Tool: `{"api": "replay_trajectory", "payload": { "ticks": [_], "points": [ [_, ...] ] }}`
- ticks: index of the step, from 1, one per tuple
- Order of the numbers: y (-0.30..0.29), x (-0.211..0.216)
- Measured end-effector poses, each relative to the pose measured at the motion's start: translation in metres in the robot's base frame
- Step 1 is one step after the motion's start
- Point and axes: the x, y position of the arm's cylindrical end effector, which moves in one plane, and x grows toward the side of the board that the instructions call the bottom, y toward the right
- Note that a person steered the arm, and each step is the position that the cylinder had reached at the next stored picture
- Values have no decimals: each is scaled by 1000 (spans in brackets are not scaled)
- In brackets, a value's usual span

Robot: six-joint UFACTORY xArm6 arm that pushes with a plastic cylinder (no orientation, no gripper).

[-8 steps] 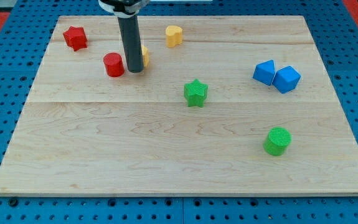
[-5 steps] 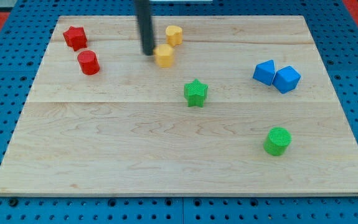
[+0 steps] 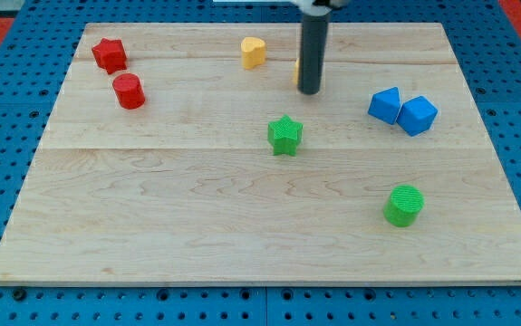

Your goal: Place the yellow hexagon to the right side of the yellow heart

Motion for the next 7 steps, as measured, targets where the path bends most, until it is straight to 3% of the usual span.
{"api": "replay_trajectory", "payload": {
  "ticks": [1,2,3,5,6,7],
  "points": [
    [16,-4],
    [-48,-3],
    [-65,-22],
    [63,-37],
    [81,-37],
    [20,-40]
  ]
}}
